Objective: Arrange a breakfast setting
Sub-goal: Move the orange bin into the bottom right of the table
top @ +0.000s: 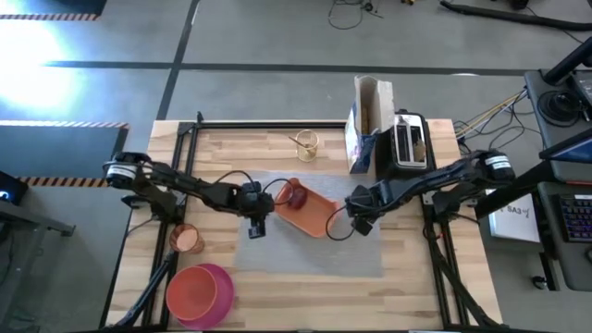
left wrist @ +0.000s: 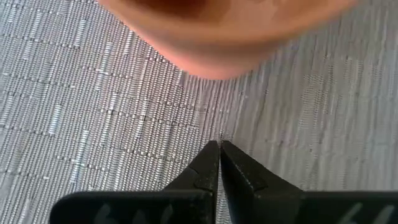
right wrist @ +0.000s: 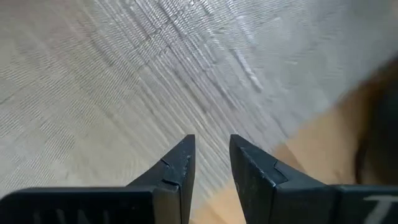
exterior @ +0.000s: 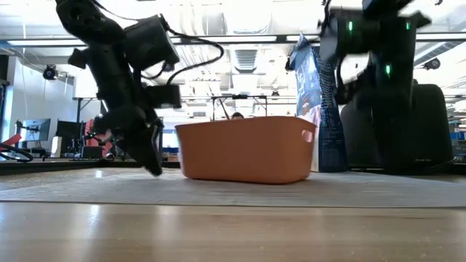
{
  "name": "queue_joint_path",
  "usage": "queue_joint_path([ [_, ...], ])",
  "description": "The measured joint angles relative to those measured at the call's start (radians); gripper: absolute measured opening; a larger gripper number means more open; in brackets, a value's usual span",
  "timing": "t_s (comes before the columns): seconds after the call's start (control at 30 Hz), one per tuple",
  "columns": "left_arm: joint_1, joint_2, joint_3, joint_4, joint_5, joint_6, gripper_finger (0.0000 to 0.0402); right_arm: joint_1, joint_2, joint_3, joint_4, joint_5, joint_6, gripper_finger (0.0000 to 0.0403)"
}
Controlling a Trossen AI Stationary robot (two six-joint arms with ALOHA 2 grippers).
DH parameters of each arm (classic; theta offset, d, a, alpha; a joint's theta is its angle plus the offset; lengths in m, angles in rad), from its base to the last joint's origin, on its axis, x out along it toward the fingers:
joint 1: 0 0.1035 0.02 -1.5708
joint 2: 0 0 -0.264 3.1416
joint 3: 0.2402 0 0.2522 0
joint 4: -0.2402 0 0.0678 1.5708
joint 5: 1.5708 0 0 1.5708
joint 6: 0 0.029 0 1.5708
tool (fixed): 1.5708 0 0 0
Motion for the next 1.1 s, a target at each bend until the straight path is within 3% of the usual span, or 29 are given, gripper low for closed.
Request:
queue_joint_path([
  [0.2, -0.002, -0.138, 0.023, -0.053, 0.004, -0.049, 0.0001, 0.029, -0.106, 0.110, -0.069, 0.054, 0.005, 0.0091],
  [0.43, -0.055, -0.233, 0.023, -0.046, 0.035, -0.104, 0.0001, 0.064, -0.149, 0.133, 0.095, -0.006, -0.081, 0.0091],
  [0.57, -0.113, -0.248, 0.024, -0.040, 0.035, -0.104, 0.0001, 0.102, -0.149, 0.120, 0.229, -0.069, -0.266, 0.0091],
  [0.8, -0.189, -0.247, 0.024, -0.040, 0.035, -0.123, 0.0001, 0.148, -0.149, 0.112, 0.357, -0.047, -0.648, 0.0091],
  [1.1, -0.220, -0.247, 0.024, -0.039, 0.031, -0.157, 0.0001, 0.148, -0.020, 0.134, 0.394, -0.031, -0.845, 0.0108],
])
